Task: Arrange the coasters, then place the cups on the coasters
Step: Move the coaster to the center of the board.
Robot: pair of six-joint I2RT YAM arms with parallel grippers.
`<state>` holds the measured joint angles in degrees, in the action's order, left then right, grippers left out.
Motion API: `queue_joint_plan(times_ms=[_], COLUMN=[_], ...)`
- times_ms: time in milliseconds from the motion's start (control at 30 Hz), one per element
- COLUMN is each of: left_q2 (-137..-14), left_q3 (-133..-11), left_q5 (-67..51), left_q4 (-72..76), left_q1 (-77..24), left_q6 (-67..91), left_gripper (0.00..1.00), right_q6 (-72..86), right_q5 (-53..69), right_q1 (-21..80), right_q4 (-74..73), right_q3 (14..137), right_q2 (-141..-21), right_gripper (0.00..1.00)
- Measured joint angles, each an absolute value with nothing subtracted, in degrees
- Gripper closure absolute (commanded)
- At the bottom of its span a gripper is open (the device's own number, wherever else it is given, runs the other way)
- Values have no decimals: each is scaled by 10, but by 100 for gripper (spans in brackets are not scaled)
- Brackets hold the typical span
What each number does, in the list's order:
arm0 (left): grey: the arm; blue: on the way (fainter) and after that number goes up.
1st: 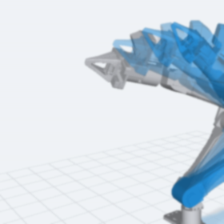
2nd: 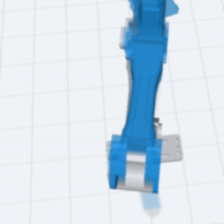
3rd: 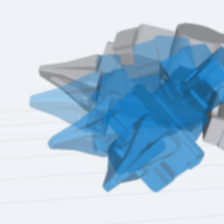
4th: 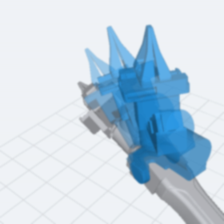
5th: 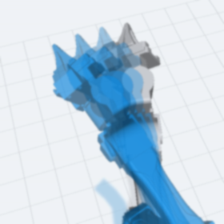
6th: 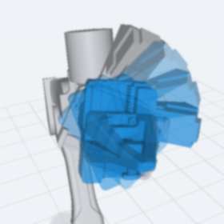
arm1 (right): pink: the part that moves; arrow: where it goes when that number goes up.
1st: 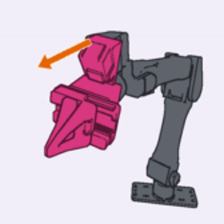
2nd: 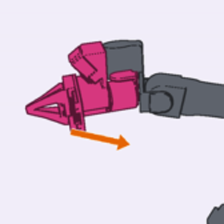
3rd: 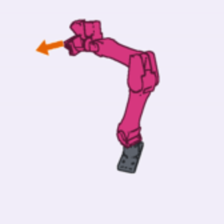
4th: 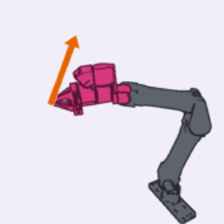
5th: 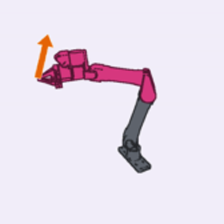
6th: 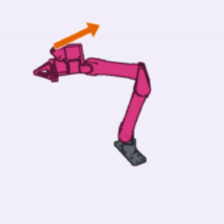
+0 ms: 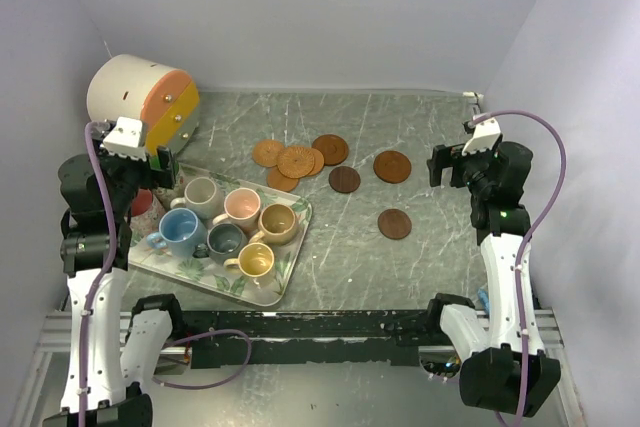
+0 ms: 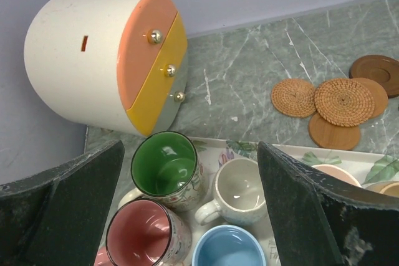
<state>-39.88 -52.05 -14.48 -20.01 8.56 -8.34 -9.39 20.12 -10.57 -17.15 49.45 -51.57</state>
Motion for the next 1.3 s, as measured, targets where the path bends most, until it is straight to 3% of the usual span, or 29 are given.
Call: queue_joint_plan(times_ms=[667,1000,1300], left_q2=[-401,-417,-457], left_q3=[-491,-464,-457], left_q5=[-174,-214,-219], left_q4=[-197,-191,-185], left_q1=[92,93,83], left_q6=[-77,-87,-101], left_gripper=[0,0,0], right_q6=[-143,-172,-166], right_q5=[209,102,101], right_q1=[-101,43,90], right_q4=[-217,-218,-172], right_q3=[505,507,517], right_q2=[-560,-615,-736], right_gripper=[0,0,0])
